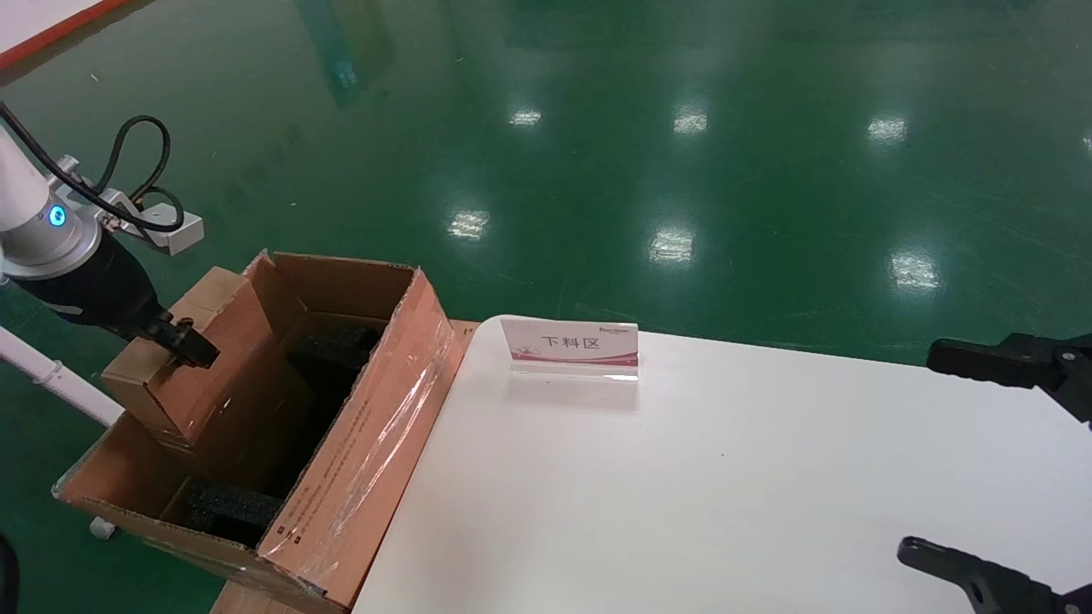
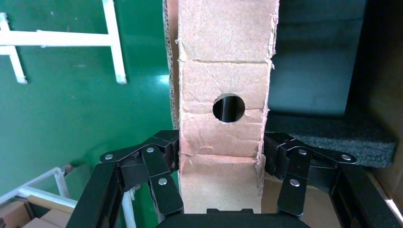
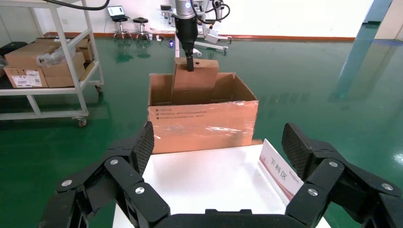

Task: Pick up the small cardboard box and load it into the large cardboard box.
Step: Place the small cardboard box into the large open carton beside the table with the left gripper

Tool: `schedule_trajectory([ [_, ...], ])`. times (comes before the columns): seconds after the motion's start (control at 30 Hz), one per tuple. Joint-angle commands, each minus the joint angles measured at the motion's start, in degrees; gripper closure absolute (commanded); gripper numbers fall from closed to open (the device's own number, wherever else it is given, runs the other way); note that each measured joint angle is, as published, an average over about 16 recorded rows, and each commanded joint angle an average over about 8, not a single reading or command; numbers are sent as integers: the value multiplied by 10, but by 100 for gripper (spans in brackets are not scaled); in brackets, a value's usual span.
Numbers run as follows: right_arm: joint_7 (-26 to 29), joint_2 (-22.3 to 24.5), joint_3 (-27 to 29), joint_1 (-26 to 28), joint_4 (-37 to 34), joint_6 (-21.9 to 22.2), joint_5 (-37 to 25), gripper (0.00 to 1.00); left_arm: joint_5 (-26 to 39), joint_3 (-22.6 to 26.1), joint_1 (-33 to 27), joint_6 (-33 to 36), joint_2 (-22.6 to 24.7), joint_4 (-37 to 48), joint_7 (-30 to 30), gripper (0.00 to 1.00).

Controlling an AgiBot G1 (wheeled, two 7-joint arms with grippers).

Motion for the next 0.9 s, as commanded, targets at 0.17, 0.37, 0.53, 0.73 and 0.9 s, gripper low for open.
schedule_trajectory([
  [0.17, 0, 0, 0, 0, 0, 0, 0, 0, -9, -2, 2, -23, 21, 39, 20, 100],
  [0.37, 0, 0, 0, 0, 0, 0, 0, 0, -20, -9, 10, -39, 36, 72, 39, 100],
  [0.53, 0, 0, -1, 0, 0, 0, 0, 0, -27, -14, 19, -48, 47, 93, 51, 100],
  [0.73, 0, 0, -1, 0, 0, 0, 0, 0, -32, -20, 39, -63, 56, 115, 66, 100],
  [0.9, 0, 0, -1, 0, 0, 0, 1, 0, -35, -23, 53, -77, 59, 128, 74, 100],
])
